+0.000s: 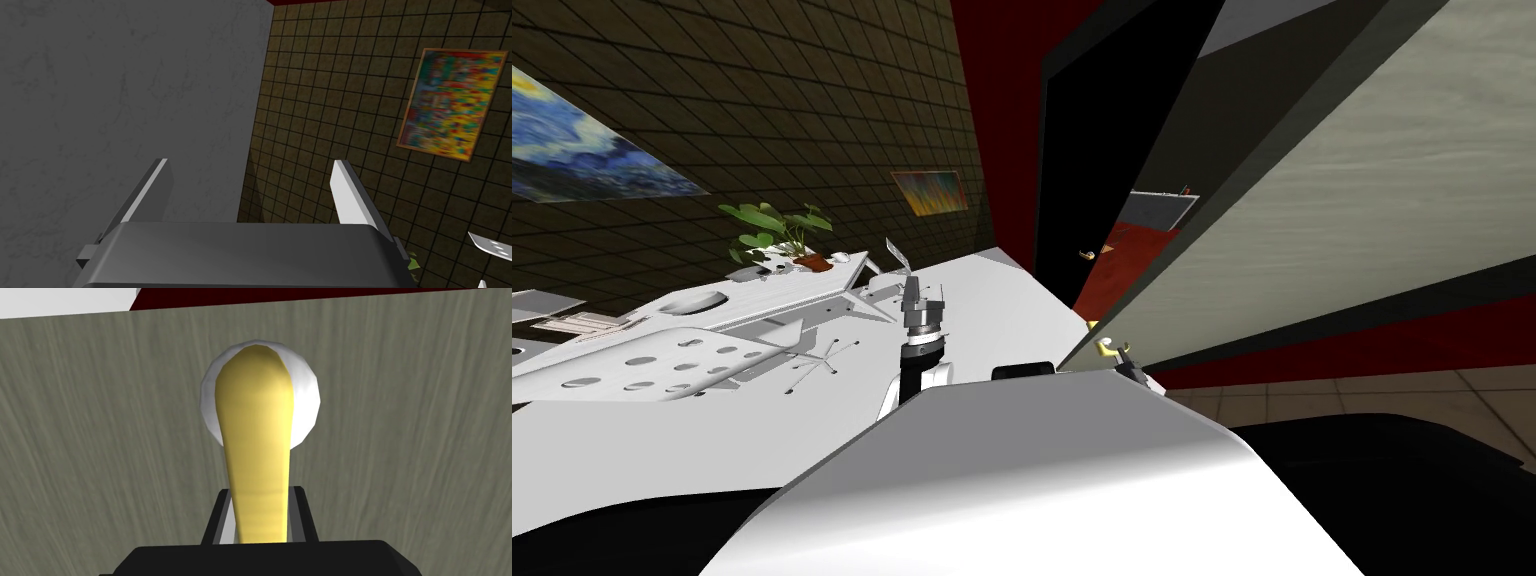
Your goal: Pull the door open
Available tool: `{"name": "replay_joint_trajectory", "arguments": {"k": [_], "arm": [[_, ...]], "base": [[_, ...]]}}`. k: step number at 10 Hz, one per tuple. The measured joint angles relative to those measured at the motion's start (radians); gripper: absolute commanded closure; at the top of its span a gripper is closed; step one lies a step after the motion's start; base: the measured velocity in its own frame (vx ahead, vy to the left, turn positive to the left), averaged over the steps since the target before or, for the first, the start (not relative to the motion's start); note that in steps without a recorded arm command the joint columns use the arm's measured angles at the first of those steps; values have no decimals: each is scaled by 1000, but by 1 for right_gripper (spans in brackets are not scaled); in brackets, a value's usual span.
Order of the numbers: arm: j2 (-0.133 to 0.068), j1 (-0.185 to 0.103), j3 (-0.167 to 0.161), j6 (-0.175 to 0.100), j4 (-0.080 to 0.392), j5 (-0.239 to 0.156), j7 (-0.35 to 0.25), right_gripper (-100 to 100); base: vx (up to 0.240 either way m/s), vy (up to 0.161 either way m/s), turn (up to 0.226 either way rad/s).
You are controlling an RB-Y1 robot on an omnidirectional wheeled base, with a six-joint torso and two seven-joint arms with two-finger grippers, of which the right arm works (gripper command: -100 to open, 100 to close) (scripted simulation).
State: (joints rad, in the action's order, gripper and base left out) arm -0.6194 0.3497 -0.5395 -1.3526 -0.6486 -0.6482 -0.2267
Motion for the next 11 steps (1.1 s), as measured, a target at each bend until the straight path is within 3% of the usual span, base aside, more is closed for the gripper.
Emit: {"name": "replay_joint_trajectory", "arguments": {"k": [1,2,3,4,6,8,11], "arm": [[4,0,-4,-18,17,2,-3,100],[18,-17,-15,-57,78,9,-20,100],[19,-14,-19,-70,83,10,-24,100],[13,1,-19,-65,58,9,-16,100],[15,13,-31,-94,72,14,-17,100],[29,5,-45,-137,126,21,-31,100],[37,21,-62,-178,146,29,-31,100]], "base": [[20,10,53],[4,16,27],[-4,7,5],[-1,2,40],[-8,6,25],[-12,-2,39],[-15,-5,9]]}}
